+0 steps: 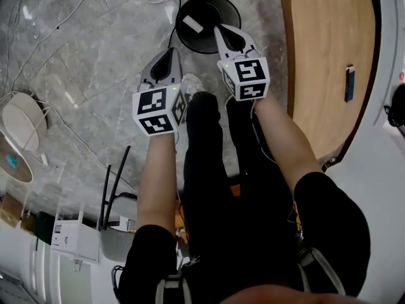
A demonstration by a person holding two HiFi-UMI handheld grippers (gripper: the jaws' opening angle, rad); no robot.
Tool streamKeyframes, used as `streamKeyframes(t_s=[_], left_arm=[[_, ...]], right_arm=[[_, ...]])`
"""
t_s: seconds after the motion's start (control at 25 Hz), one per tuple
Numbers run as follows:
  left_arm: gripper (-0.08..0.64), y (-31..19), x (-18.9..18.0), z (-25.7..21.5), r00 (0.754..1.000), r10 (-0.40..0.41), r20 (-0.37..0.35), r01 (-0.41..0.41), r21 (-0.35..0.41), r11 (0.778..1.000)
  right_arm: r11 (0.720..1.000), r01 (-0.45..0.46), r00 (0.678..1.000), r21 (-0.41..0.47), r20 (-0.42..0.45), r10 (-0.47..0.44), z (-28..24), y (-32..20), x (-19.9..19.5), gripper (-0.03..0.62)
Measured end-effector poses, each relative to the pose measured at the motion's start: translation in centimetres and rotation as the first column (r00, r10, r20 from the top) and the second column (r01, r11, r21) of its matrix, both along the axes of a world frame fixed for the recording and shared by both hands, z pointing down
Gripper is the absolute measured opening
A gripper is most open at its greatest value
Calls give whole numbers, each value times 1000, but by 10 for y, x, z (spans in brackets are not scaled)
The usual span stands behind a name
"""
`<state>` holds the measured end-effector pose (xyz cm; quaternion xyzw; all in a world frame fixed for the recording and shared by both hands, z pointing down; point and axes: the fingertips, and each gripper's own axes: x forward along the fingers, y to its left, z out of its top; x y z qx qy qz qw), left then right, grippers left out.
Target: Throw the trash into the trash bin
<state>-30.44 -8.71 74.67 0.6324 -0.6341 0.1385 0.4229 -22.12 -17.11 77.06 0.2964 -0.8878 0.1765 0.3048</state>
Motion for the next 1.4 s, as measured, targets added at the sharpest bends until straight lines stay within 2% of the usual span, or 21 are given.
streamKeyframes(t_s=[0.16,0.32,0.52,0.68,0.84,0.96,1.04,1.28,1.32,1.4], left_arm=[[12,-27,21,-35,999,32,12,-33,63,997],[12,-55,55,-74,997,76,16,-78,119,990],[12,-91,130,-119,986,165,7,-164,176,971],[12,-114,199,-143,970,244,-8,-238,206,949],[12,-130,272,-153,949,316,-4,-308,211,928],[12,-135,325,-153,917,399,5,-391,204,897],[12,-139,358,-151,899,437,10,-430,200,880],[12,-140,450,-140,857,516,5,-508,181,842],[12,-139,462,-138,849,529,3,-521,178,835],[12,-140,483,-135,832,554,2,-546,172,820]], right_arm=[[994,-60,992,92,114,50,-80,-16,23,12],[978,-154,975,144,181,127,-143,-37,66,12],[950,-265,949,165,217,227,-195,-62,151,12],[906,-372,917,200,231,326,-225,-75,234,12],[860,-461,881,219,228,414,-239,-80,323,12],[809,-544,836,220,227,500,-238,-73,388,12],[788,-571,819,229,220,530,-236,-72,425,12],[746,-630,776,217,193,600,-221,-61,517,12],[746,-632,775,209,186,604,-218,-59,528,12],[765,-619,785,176,165,597,-207,-54,543,12]])
